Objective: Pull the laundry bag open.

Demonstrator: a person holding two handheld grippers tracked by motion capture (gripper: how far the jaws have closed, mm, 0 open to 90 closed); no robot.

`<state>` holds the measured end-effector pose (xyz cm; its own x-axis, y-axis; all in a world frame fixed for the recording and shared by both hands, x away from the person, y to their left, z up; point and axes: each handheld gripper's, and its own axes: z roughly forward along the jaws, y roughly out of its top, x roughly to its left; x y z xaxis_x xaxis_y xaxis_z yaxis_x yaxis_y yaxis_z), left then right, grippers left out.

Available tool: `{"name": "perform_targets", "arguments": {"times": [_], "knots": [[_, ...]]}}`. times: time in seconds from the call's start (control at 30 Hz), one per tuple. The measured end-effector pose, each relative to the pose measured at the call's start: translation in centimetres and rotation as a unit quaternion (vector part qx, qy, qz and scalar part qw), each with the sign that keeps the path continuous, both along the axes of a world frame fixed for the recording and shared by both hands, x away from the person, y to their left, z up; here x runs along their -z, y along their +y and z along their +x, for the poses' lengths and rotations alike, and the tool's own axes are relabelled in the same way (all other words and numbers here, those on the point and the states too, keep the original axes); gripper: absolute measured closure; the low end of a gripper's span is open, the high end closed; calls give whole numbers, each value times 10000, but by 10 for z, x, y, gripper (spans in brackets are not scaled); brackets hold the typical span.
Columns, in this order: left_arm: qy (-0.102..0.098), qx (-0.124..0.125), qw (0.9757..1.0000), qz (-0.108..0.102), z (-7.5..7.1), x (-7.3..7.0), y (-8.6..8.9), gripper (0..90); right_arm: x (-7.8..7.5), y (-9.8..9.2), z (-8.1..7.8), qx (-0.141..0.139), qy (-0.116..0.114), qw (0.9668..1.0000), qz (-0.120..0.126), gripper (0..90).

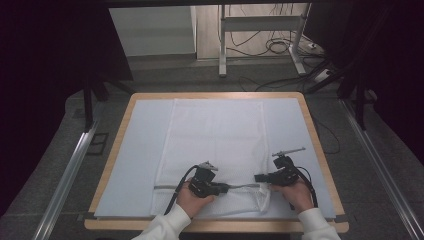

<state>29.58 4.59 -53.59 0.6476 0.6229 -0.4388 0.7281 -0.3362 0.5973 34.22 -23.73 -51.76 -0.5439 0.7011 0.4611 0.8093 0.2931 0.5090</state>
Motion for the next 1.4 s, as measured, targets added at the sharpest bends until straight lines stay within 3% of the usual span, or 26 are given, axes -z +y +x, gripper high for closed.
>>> {"name": "perform_targets", "arguments": {"times": [1.4], "knots": [[12, -221, 9998, 14, -3, -1, 25, 871, 1, -1, 0, -7, -38, 10000, -22, 885]]}}
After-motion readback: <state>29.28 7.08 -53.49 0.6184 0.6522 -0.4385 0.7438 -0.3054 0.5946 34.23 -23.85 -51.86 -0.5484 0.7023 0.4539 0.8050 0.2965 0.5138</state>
